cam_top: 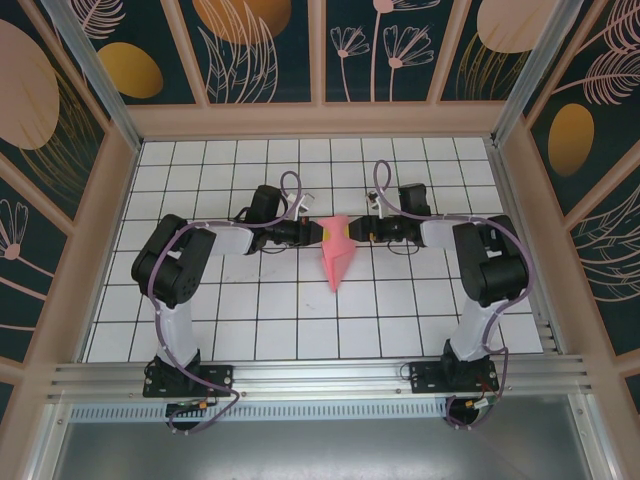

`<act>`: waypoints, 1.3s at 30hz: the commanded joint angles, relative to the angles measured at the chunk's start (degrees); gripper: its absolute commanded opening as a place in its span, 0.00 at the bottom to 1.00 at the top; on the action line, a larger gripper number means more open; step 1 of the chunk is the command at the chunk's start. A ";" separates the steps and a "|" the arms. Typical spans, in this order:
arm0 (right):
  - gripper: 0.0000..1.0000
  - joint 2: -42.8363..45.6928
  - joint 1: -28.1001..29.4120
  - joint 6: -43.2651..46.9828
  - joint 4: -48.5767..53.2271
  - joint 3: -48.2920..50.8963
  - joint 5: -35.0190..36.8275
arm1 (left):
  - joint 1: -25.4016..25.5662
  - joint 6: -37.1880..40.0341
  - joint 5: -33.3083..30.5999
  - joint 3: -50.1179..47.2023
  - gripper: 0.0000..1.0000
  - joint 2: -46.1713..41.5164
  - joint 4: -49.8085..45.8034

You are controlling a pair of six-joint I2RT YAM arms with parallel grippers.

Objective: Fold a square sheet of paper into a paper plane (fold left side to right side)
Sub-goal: Fold the wing for the fifth time at the center of the table.

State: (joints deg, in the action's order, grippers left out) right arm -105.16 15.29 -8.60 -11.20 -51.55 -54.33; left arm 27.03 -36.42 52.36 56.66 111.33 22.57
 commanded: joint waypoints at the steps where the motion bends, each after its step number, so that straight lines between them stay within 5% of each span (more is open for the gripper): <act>1: 0.62 -1.69 -0.51 1.34 -3.45 -1.54 -5.60 | 0.22 1.95 2.06 -0.59 0.00 -2.26 1.71; 6: 0.56 -2.23 -0.46 0.21 -5.21 -0.06 -6.14 | 0.22 1.88 1.80 -0.61 0.00 -1.64 1.78; 11: 0.37 -1.66 -0.54 0.77 -2.97 0.07 -4.49 | 0.13 2.25 0.93 -0.59 0.02 -1.29 1.03; 18: 0.15 0.85 -0.53 0.15 -0.34 0.94 -2.06 | -0.34 5.91 -4.32 -0.59 0.27 -2.82 -4.43; 22: 0.11 2.79 -0.50 -0.19 3.25 1.38 0.30 | -1.60 8.80 -10.31 -2.25 0.40 -7.02 -9.43; 30: 0.05 7.01 -0.40 -8.81 11.11 0.66 5.56 | -1.18 15.27 -22.70 -4.14 0.43 -20.72 -20.58; 39: 0.05 9.59 4.07 -17.74 21.92 -5.82 11.38 | 9.94 12.69 -30.57 -9.83 0.46 -28.55 -24.37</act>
State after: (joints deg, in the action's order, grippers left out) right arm -97.54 17.72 -22.76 4.80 -53.95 -46.04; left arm 34.30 -23.40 26.11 48.47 84.23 1.78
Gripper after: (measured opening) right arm 0.066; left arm 0.456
